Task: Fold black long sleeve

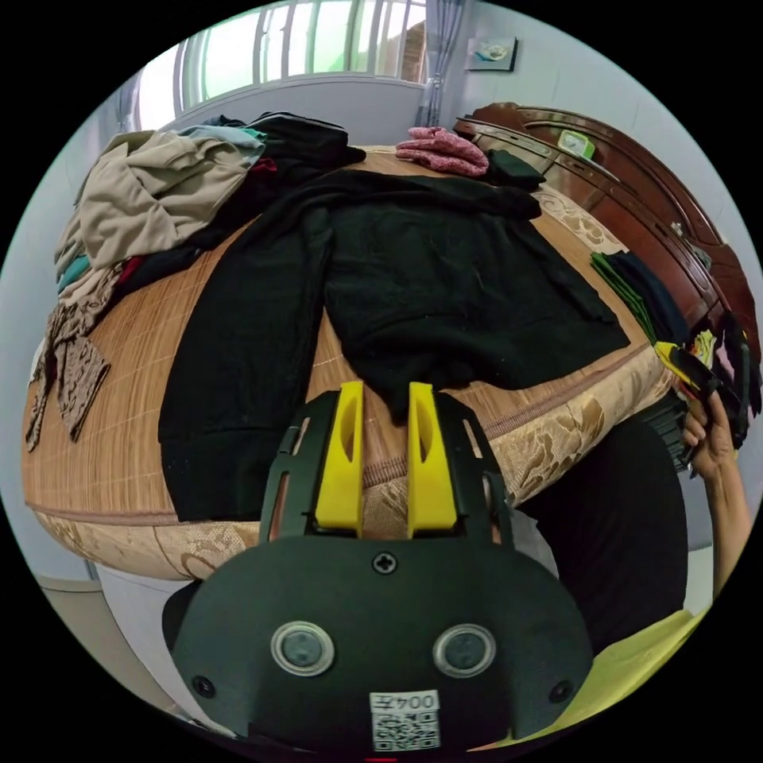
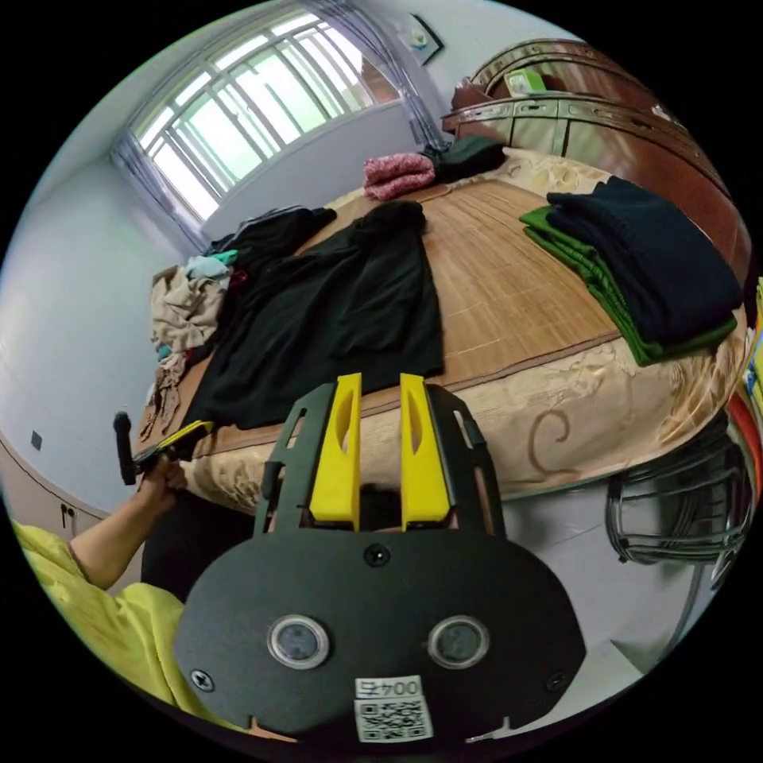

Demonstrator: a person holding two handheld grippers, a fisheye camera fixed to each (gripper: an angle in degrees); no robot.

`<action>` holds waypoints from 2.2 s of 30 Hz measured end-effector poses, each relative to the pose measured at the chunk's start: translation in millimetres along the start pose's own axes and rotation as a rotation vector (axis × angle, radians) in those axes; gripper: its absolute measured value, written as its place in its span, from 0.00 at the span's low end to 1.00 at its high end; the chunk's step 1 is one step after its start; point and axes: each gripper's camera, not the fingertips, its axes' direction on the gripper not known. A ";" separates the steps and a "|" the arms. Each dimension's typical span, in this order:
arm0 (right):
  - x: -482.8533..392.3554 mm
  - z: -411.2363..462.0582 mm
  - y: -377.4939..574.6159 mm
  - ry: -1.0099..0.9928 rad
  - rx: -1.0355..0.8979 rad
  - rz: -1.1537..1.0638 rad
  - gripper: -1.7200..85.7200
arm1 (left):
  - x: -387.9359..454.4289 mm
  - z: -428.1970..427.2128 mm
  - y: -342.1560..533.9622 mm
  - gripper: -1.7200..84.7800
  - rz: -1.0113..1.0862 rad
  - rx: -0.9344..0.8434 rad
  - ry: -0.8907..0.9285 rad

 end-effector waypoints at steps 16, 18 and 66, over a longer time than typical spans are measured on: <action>-95.8 22.0 -80.8 0.137 -0.267 -0.184 0.02 | -20.5 -86.5 -32.5 0.04 0.185 0.016 -0.014; -116.9 4.8 -90.0 0.153 -0.287 -0.243 0.02 | -21.1 -104.2 -39.2 0.04 0.275 -0.002 -0.022; -436.8 248.9 112.8 0.214 -0.511 -0.558 0.08 | -253.2 -91.4 32.3 0.07 -0.115 -0.053 -0.273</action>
